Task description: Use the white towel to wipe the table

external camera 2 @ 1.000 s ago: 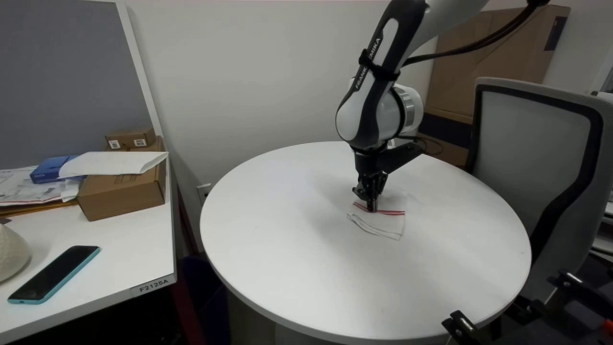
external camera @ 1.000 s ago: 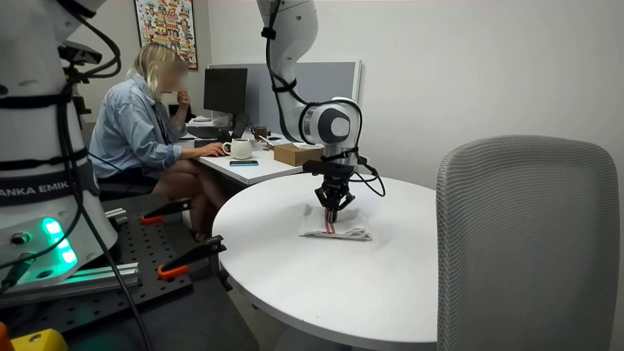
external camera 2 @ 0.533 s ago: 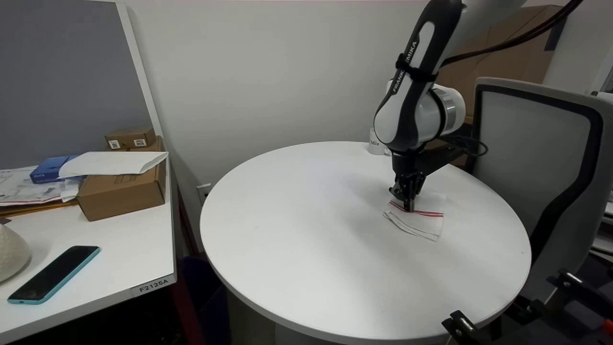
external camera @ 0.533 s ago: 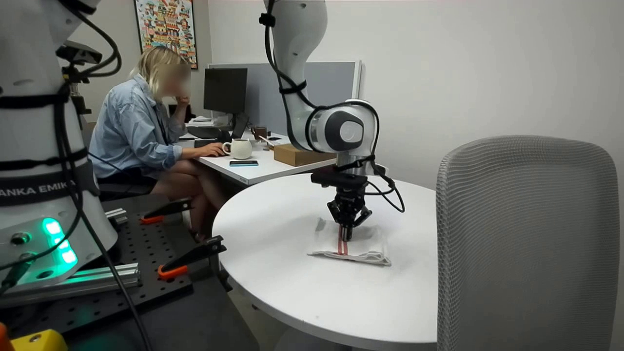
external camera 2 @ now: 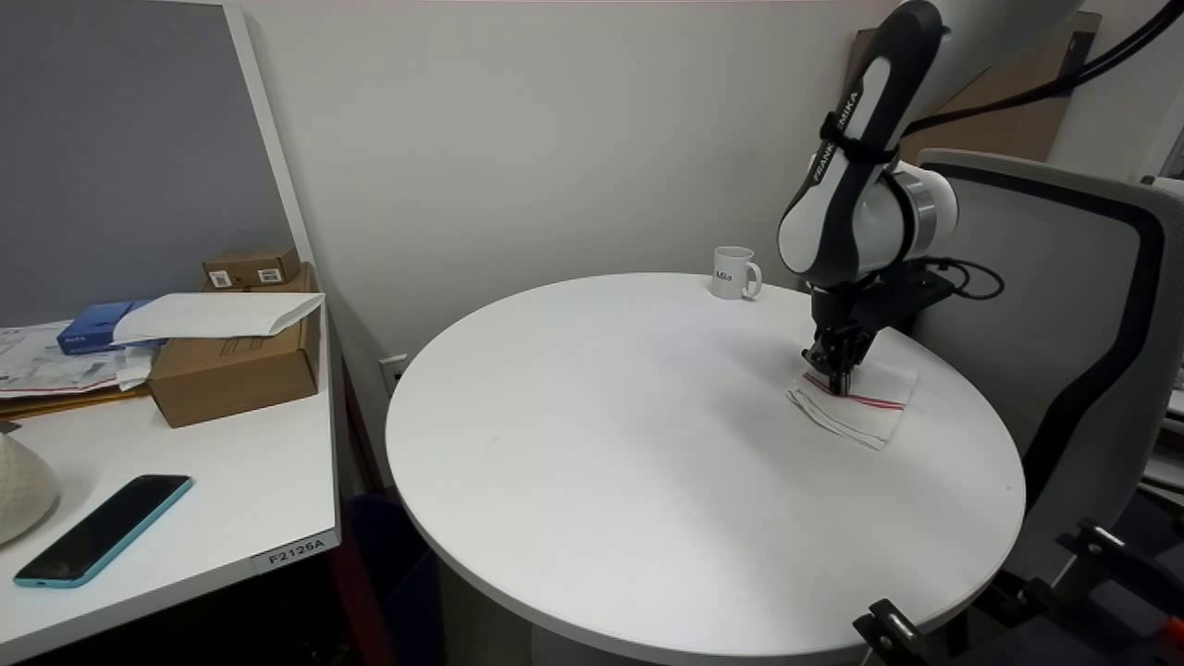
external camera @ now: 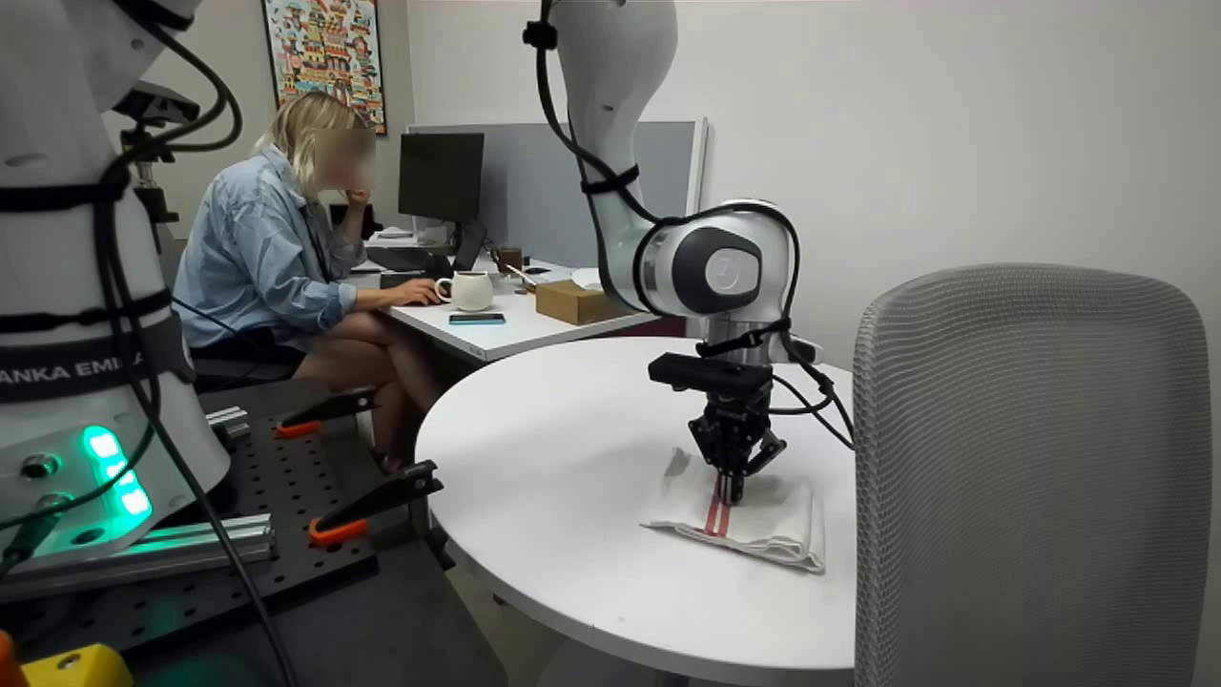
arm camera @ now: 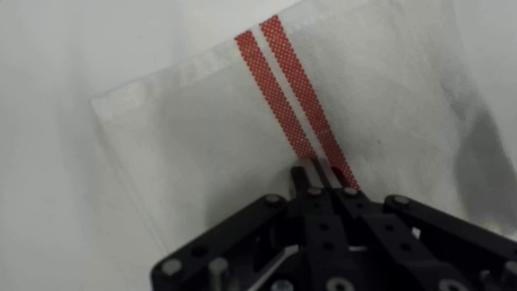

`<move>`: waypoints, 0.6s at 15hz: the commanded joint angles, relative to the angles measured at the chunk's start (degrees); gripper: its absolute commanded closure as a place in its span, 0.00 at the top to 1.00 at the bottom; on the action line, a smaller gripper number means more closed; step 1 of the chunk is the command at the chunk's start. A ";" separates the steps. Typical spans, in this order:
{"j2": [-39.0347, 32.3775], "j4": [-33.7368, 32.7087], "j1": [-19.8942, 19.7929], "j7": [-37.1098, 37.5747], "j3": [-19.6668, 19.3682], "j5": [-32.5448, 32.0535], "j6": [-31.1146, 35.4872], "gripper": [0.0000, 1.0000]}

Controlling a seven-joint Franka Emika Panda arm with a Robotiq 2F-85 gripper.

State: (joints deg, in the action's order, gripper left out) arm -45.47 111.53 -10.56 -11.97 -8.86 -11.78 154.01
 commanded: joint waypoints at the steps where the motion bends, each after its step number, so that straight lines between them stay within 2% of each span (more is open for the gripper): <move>1: -5.56 -9.61 0.44 0.67 1.38 0.93 -2.12 0.01; 5: -7.16 -17.49 3.04 0.64 3.90 0.66 -2.37 0.01; 9: -7.63 -21.83 5.91 -0.11 7.08 0.66 -1.38 0.01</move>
State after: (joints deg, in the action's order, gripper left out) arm -51.43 93.98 -6.33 -11.78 -3.11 -11.66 153.43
